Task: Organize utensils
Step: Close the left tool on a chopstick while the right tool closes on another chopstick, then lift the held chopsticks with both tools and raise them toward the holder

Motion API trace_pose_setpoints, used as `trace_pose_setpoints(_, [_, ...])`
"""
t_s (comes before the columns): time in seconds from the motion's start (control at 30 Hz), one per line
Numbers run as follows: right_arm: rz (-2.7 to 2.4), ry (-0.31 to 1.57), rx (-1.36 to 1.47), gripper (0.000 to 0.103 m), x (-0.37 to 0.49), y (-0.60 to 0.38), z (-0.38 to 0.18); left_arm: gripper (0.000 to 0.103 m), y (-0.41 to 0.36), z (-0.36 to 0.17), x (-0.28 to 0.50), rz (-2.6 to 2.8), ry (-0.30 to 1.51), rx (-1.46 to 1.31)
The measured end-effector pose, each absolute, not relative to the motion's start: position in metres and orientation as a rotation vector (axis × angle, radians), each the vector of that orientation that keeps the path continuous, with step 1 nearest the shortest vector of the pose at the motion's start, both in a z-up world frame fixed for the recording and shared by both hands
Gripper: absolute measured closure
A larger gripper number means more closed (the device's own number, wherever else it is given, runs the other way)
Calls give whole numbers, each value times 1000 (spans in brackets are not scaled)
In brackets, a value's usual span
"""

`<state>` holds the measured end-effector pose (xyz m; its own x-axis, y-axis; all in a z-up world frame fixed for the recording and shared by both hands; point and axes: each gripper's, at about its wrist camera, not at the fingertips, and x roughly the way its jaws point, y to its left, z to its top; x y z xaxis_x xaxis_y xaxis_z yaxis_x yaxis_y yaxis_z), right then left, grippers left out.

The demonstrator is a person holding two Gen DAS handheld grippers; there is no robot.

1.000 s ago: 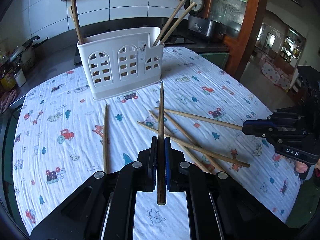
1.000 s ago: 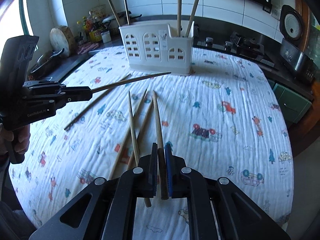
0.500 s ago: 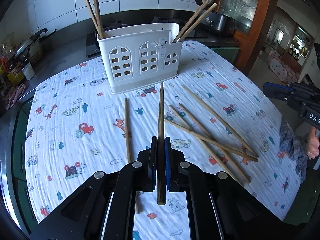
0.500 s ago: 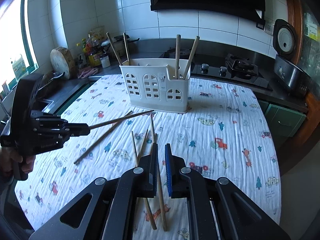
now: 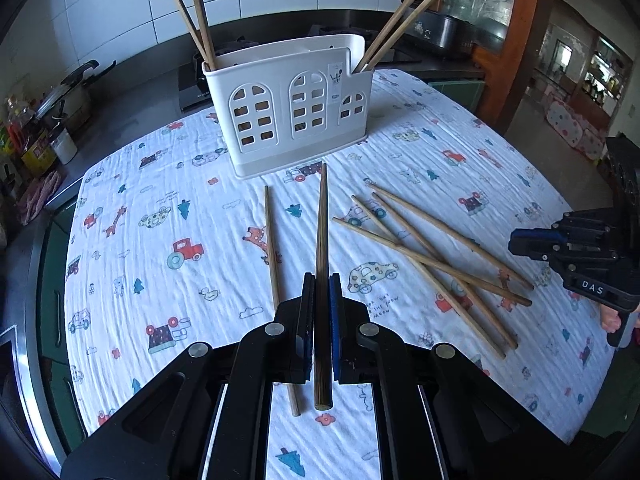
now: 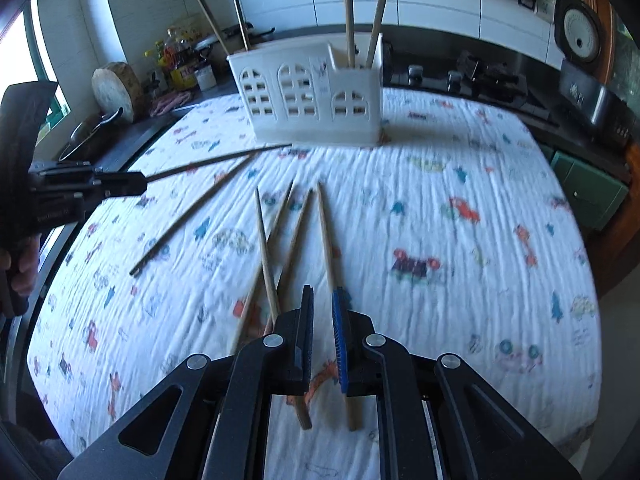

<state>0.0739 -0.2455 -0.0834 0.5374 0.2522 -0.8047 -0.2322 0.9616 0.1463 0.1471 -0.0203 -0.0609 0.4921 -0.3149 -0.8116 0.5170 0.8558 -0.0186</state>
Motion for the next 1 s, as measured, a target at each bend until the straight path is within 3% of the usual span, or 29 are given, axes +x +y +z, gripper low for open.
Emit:
trace_pose_setpoints(0.13, [343, 970, 19, 80, 62, -236, -92, 97, -16, -62, 146, -494, 932, 247])
trace_pose_setpoints(0.47, [364, 1006, -64, 80, 59, -226, -114, 97, -3, -62, 139, -471, 942, 260])
trace_pose_setpoints(0.63, [363, 1015, -88, 84, 58, -226, -124, 97, 2, -63, 136, -461, 953, 268])
trace_pose_setpoints(0.8, [364, 1015, -93, 95, 57, -226, -123, 97, 4, -64, 133, -463, 965, 286])
trace_pose_setpoints(1.0, [344, 984, -83, 96, 54, -230, -105, 97, 6, -61, 131, -458, 976, 304])
